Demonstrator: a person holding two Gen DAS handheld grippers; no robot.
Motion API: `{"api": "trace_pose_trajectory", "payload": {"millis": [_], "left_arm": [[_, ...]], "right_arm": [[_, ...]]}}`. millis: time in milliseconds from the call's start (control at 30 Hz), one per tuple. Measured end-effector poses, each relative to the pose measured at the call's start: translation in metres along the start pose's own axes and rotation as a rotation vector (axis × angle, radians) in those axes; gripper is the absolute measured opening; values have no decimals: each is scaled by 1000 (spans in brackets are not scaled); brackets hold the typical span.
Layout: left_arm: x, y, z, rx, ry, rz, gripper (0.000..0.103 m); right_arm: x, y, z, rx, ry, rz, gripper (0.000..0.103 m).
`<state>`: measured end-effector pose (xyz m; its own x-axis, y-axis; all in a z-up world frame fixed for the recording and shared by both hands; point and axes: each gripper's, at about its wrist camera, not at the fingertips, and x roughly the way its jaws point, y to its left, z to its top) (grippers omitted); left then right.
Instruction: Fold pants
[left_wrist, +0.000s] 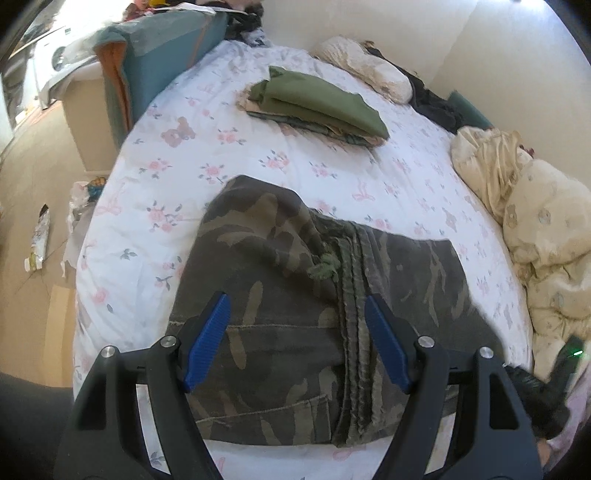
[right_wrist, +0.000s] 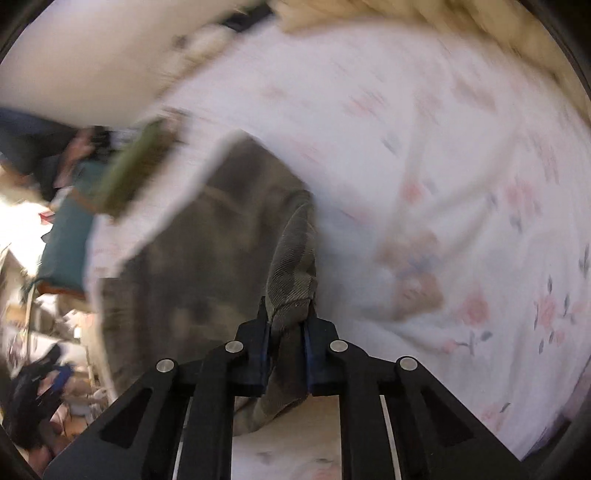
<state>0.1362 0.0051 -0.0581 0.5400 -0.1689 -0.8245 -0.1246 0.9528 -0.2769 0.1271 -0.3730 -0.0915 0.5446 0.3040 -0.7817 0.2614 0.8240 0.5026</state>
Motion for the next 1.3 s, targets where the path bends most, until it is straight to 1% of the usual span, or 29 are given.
{"api": "trace_pose_trajectory", "payload": {"millis": [100, 167, 267, 333, 367, 400, 500, 533, 567, 633, 700, 733, 767, 800, 833, 967, 1033, 1167, 1233, 1267, 1300], "left_arm": [[2, -7, 7, 25, 47, -16, 72], [3, -17, 18, 39, 81, -40, 72], [4, -40, 40, 75, 123, -81, 72], [10, -72, 59, 146, 163, -114, 72], [16, -87, 67, 166, 186, -139, 72], [20, -98, 72, 177, 201, -148, 72], [47, -147, 91, 223, 283, -171, 72], [52, -156, 94, 232, 293, -173, 72], [61, -172, 96, 262, 306, -164, 72], [75, -193, 95, 329, 320, -134, 72], [87, -203, 93, 377, 342, -109, 72], [95, -209, 89, 414, 365, -87, 69], [99, -210, 88, 431, 373, -83, 43], [99, -211, 88, 442, 373, -88, 20], [97, -211, 87, 462, 378, -111, 16], [76, -197, 94, 503, 348, -148, 14], [63, -179, 103, 499, 342, -159, 14], [49, -133, 121, 468, 326, -149, 14], [45, -99, 129, 445, 326, -127, 14], [45, -90, 130, 442, 327, -117, 14], [46, -68, 131, 432, 331, -102, 14]], "right_arm": [[-26, 44, -1, -157, -86, 120, 13], [-36, 69, -7, -254, -109, 189, 12], [-40, 97, -19, -361, -97, 292, 12], [-37, 112, -25, -416, -71, 342, 12], [-35, 117, -28, -437, -57, 362, 12], [-33, 121, -33, -455, -38, 387, 12], [-24, 132, -40, -503, 0, 429, 12], [-21, 135, -42, -517, 10, 434, 12], [-19, 136, -43, -525, 19, 441, 12], [-16, 136, -46, -537, 41, 454, 12], [-14, 135, -47, -544, 53, 458, 12], [-12, 136, -48, -552, 58, 459, 12], [-12, 136, -49, -557, 61, 462, 12], [-14, 134, -52, -562, 65, 467, 12], [-15, 134, -53, -566, 66, 469, 12], [-26, 137, -64, -583, 69, 499, 12], [-27, 147, -68, -612, 79, 514, 12], [-18, 177, -80, -642, 118, 549, 12], [-8, 194, -88, -660, 150, 550, 12], [1, 206, -95, -674, 173, 546, 12], [8, 214, -101, -686, 191, 540, 12]]}}
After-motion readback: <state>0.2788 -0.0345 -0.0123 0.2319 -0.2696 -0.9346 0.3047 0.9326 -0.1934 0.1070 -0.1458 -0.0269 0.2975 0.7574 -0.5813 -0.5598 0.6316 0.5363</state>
